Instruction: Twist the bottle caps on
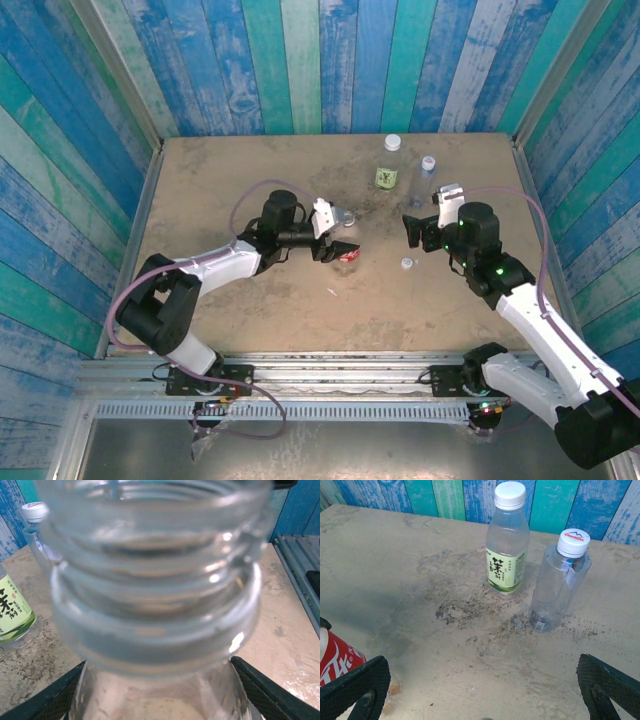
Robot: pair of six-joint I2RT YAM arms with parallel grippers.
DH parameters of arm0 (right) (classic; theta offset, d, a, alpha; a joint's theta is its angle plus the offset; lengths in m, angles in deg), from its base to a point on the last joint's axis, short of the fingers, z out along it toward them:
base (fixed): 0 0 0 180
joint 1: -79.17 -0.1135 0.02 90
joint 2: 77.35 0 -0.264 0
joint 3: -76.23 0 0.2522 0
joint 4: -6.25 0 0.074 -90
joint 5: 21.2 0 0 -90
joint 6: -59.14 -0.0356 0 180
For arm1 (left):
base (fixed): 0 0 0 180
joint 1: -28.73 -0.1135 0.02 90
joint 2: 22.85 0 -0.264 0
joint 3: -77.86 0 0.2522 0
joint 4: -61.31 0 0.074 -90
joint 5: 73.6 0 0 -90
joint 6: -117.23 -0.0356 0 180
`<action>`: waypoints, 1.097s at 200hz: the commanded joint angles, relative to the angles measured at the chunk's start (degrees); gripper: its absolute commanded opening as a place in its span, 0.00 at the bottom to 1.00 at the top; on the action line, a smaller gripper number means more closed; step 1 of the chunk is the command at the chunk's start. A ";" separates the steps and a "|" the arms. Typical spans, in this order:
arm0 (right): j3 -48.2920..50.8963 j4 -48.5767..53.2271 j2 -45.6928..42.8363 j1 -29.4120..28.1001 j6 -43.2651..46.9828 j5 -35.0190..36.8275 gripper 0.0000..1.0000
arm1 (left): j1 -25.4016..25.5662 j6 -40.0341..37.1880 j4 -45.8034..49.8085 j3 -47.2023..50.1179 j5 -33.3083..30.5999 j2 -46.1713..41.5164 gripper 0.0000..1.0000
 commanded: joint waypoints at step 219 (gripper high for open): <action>2.37 1.49 -1.12 -0.04 -2.38 -0.62 0.98 | 0.05 21.89 -54.03 15.13 -2.99 11.44 0.92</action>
